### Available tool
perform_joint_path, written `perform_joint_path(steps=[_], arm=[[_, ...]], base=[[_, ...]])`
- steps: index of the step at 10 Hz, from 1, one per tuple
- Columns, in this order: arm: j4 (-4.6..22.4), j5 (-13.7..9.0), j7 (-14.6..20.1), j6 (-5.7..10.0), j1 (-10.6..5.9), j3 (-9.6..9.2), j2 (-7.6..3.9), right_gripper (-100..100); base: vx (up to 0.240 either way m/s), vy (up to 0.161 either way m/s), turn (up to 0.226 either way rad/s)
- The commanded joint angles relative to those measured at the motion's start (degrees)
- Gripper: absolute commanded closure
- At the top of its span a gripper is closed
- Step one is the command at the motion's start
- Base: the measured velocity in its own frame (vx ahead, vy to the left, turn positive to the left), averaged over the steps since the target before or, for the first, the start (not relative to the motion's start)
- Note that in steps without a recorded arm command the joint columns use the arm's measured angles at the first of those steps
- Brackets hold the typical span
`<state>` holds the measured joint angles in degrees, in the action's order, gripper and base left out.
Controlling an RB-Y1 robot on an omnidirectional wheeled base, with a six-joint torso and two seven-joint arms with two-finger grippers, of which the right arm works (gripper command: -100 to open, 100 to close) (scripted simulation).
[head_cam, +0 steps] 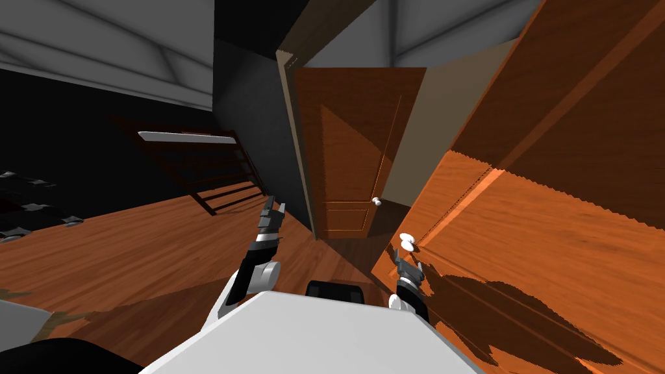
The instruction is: Push the door open
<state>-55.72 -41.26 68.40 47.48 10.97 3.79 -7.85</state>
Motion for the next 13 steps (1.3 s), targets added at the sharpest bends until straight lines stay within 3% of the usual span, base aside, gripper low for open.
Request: perform_joint_path(steps=[1,5,6,11,12,13], arm=[[0.17,-0.07,0.03,0.02,-0.12,0.14,-0.05,-100],[0.55,-0.2,0.09,0.08,-0.42,0.43,-0.16,-100],[0.55,-0.2,0.09,0.08,-0.42,0.43,-0.16,100],[0.55,-0.2,0.09,0.08,-0.42,0.43,-0.16,100],[1.47,-1.34,-1.15,0.72,-1.24,2.45,0.24,100],[1.66,-1.63,-1.45,0.95,-1.48,2.98,0.33,100]], base=[[0.16,-0.106,0.011],[0.13,-0.119,0.022],[-0.004,0.009,0.01],[-0.011,0.012,-0.003],[0.105,-0.064,0.106],[0.151,-0.102,0.1]])
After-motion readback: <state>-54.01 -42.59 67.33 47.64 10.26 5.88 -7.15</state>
